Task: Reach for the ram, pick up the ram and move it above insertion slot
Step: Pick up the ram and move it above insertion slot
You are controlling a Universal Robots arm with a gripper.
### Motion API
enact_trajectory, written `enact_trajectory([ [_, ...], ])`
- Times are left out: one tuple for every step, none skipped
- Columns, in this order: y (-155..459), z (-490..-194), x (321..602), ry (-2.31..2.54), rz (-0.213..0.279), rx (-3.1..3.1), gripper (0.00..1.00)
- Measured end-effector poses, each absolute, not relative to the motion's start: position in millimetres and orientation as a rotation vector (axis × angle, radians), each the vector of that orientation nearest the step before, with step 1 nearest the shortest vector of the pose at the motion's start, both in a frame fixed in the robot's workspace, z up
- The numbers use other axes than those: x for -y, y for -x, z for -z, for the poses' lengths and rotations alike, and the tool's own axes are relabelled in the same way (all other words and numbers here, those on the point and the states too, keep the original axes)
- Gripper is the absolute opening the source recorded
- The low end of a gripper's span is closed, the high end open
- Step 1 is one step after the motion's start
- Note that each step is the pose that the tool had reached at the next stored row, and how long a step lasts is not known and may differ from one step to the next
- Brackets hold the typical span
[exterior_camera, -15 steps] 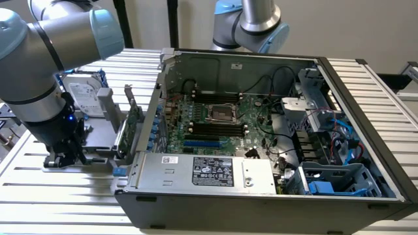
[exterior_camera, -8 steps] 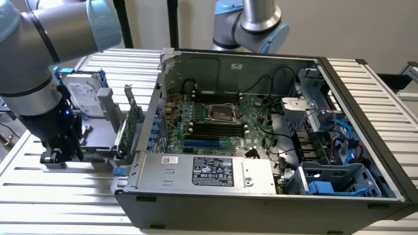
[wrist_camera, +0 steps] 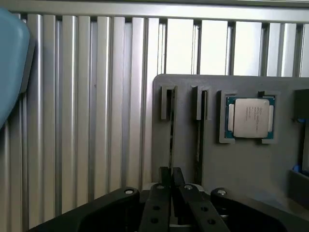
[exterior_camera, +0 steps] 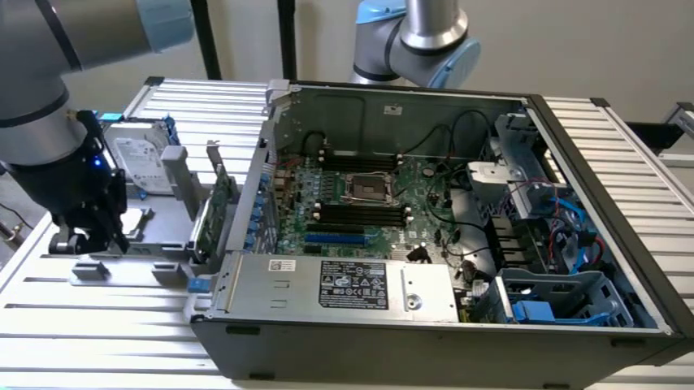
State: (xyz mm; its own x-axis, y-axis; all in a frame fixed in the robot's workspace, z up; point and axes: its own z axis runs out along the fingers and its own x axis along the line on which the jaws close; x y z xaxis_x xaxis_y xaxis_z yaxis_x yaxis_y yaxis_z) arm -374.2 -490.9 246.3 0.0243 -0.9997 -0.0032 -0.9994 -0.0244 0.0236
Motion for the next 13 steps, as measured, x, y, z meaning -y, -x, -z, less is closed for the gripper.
enact_trajectory([
  [374,-251,491,-2.238,0.029,2.184,0.14],
  [374,-255,491,-2.238,0.029,2.184,0.14],
  [374,-259,491,-2.239,0.029,2.183,0.14],
  [374,-264,491,-2.241,0.029,2.181,0.14],
  [373,-267,491,-2.246,0.031,2.177,0.14],
  [372,-270,491,-2.251,0.032,2.172,0.14],
  [372,-274,491,-2.258,0.034,2.167,0.14],
  [371,-278,491,-2.264,0.036,2.163,0.14],
  [370,-282,491,-2.269,0.037,2.158,0.14],
  [369,-286,491,-2.274,0.039,2.155,0.14],
  [368,-289,491,-2.278,0.040,2.152,0.14],
  [367,-294,491,-2.281,0.042,2.150,0.14],
  [366,-298,491,-2.285,0.043,2.147,0.14],
])
